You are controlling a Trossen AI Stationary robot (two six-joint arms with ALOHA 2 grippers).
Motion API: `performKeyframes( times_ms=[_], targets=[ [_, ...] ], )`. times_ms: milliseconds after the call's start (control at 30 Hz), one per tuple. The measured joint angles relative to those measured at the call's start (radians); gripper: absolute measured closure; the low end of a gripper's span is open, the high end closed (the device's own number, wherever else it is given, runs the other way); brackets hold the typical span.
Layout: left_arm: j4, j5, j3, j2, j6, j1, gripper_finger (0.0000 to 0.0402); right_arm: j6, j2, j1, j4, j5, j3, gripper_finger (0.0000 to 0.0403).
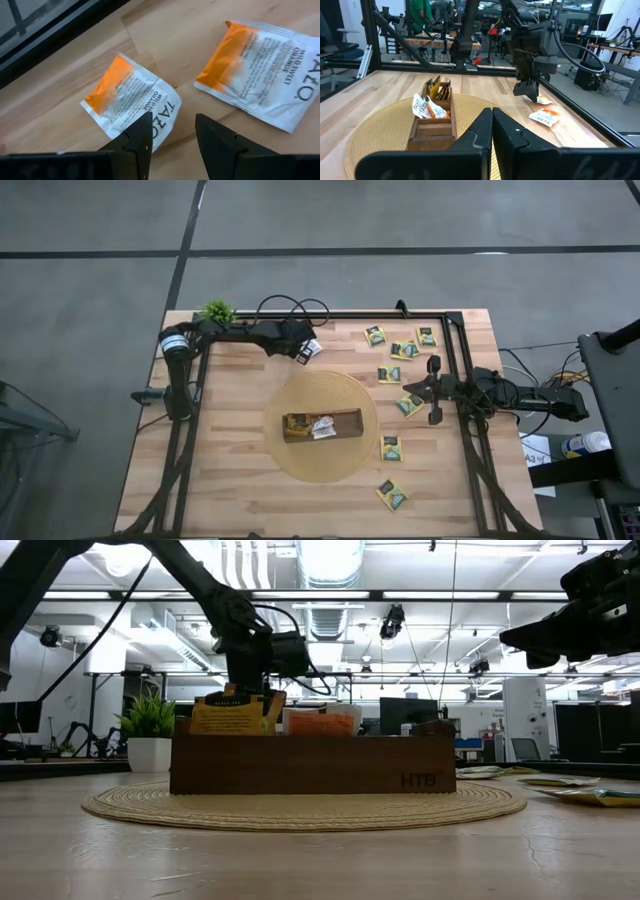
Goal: Pick & Place Tea
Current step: Put the left orange tea sachet into the mid section of the wooden organizer
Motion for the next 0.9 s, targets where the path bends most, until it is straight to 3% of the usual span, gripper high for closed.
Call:
performKeyframes(
  times_ms=[467, 600, 733, 900],
  targets=[
    [0.0, 0.029, 0.045, 0.095, 0.037, 0.031, 0.0295, 0.0, 0.0, 0.0, 0.0, 0.001, 0.0, 0.0394],
    [-0.023, 0.029, 0.066, 0.097, 0.05, 0.028, 0.033, 0.0, 0.0, 0.0, 0.0, 0.001, 0.0, 0.0394],
    [-0.059, -0.01, 0.065, 0.078, 0.056, 0.014, 0.0389, 0.0, 0.0, 0.0, 0.0, 0.001, 0.0, 0.0394],
    [-0.125, -0.04, 0.065, 0.046, 0.052, -0.002, 0.04, 0.0, 0.0, 0.0, 0.0, 0.001, 0.0, 0.0394]
  ],
)
